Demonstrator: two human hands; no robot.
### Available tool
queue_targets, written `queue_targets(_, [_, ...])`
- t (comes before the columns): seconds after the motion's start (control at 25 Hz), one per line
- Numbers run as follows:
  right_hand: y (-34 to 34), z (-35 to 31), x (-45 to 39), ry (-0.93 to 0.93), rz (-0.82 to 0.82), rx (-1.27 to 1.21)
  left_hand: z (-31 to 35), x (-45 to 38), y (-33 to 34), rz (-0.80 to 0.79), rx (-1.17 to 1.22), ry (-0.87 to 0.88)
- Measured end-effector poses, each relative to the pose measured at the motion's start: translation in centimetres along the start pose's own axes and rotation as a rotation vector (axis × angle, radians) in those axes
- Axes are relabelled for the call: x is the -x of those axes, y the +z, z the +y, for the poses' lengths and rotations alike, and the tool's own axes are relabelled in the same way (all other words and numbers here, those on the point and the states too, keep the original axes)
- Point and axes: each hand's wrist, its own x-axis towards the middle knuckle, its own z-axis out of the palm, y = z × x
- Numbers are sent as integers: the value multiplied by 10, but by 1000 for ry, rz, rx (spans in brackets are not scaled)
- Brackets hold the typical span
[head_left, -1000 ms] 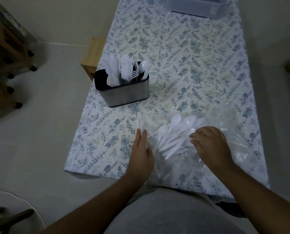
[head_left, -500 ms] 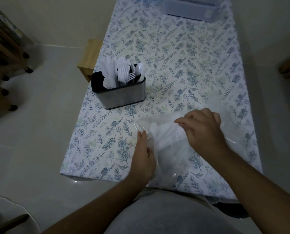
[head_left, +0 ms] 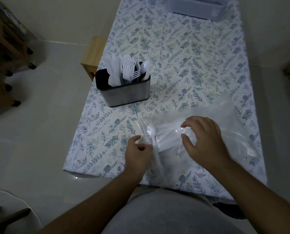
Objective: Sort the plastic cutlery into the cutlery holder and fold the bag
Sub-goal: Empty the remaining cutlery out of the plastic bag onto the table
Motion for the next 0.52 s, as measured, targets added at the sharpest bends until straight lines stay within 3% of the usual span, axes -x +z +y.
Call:
queue_targets(0.2, [21,-8,9,3,-193,29,3,-7,0,9,-123,-21])
queue_targets(0.28, [25,-11,10,37,-300,69,7,-6,0,-15,-62,-31])
queue_targets(0.4, [28,-23,7,135,-478,155,24,1,2,-192,94,-19])
queue_targets(0.52, [28,-29,0,220,-506,152,35,7,3,-330,79,81])
